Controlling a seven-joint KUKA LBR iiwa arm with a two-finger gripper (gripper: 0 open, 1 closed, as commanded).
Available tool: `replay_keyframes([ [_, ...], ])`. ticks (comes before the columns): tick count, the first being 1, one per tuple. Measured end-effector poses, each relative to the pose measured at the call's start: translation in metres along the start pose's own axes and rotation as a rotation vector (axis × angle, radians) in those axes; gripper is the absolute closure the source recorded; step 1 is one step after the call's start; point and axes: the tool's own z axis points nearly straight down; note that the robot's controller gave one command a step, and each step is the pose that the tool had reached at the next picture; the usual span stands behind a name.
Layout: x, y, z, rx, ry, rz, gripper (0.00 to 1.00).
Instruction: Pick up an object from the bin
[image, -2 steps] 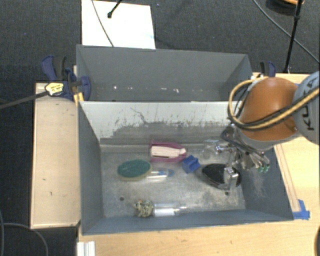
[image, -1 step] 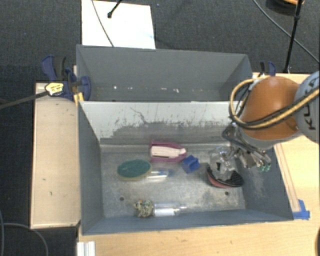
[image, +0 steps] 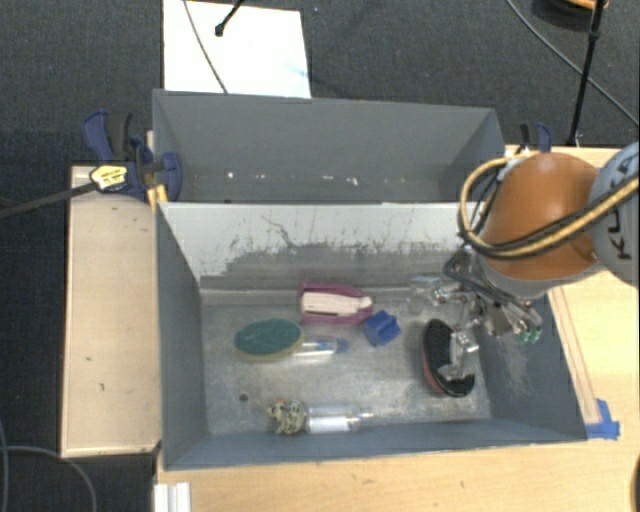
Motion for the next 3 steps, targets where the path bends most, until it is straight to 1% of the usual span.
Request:
replay_keyframes([
  [1, 0.021, -0.046, 0.078, -0.002, 0.009, -0.044, 0.0],
  [2, 0.017, -0.044, 0.073, 0.0, 0.0, -0.051, 1.0],
  [3, 0.037, -0.04, -0.046, 0.004, -0.006, -0.077, 1.0],
])
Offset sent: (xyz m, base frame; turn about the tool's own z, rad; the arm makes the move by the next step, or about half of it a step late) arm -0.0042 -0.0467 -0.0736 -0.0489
